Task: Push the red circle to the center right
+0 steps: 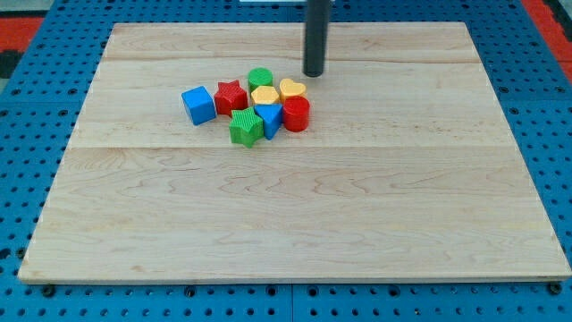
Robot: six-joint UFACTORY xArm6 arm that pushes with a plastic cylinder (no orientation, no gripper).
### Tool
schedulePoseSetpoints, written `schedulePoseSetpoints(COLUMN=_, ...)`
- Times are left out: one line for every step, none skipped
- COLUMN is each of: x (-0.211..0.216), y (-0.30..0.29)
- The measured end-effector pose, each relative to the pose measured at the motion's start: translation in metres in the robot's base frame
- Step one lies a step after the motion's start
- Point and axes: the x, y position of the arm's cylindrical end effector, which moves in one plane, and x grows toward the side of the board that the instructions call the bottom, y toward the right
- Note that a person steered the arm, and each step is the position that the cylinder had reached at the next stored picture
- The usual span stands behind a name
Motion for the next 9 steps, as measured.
schedulePoseSetpoints(x=0.050, y=0.005)
schedulePoseSetpoints(x=0.050, y=-0.003)
schedulePoseSetpoints(x=0.051, y=-0.011)
schedulePoseSetpoints(x=0.053, y=-0.010)
schedulePoseSetpoints(x=0.053, y=-0.010)
schedulePoseSetpoints(x=0.053, y=-0.010)
schedulePoseSetpoints(x=0.056, y=-0.017)
schedulePoseSetpoints(x=0.061, y=-0.034)
schedulePoseSetpoints(x=0.101, y=-0.049)
